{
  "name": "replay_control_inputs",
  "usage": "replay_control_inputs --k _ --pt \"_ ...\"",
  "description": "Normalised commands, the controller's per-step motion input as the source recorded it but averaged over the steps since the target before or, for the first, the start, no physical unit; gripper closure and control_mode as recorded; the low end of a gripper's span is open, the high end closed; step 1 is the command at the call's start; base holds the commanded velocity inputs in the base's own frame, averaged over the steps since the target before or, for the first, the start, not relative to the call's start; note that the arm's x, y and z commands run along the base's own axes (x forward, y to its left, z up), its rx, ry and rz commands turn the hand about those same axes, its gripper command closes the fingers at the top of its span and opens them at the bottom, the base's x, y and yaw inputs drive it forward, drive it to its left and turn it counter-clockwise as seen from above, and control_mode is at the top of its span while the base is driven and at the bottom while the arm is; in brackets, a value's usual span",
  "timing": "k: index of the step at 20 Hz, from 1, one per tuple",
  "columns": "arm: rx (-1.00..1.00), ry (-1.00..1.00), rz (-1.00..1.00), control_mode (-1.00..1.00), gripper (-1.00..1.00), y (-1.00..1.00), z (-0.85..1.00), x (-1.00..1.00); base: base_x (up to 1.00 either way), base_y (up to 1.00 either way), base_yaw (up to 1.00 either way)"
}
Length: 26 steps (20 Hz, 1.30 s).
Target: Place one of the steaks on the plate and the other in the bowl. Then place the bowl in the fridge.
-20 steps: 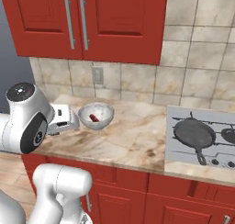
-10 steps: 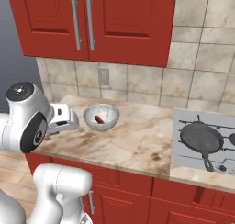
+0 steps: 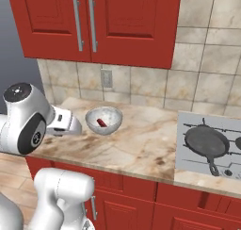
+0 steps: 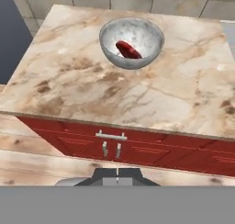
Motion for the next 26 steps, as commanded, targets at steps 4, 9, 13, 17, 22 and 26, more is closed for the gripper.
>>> replay_control_inputs --k 4,9,13,17,22,26 --pt "0.38 0.01 -0.35 -1.00 1.00 -0.66 0.00 0.00 0.00 0.00 0.00" --pt "0.40 0.05 -0.29 -1.00 1.00 -0.53 0.00 0.07 0.00 0.00 0.00" --pt "0.17 0.08 -0.27 -1.00 1.00 -0.06 0.00 0.38 0.00 0.00 0.00" --pt "0.00 0.08 -0.16 -1.00 1.00 0.06 0.00 0.46 0.00 0.00 0.00" --pt "0.02 0.01 -0.03 -1.00 -1.00 -0.09 0.00 0.16 0.00 0.00 0.00" --pt "0.01 0.00 0.00 -1.00 -1.00 -0.10 -0.01 0.16 0.00 0.00 0.00"
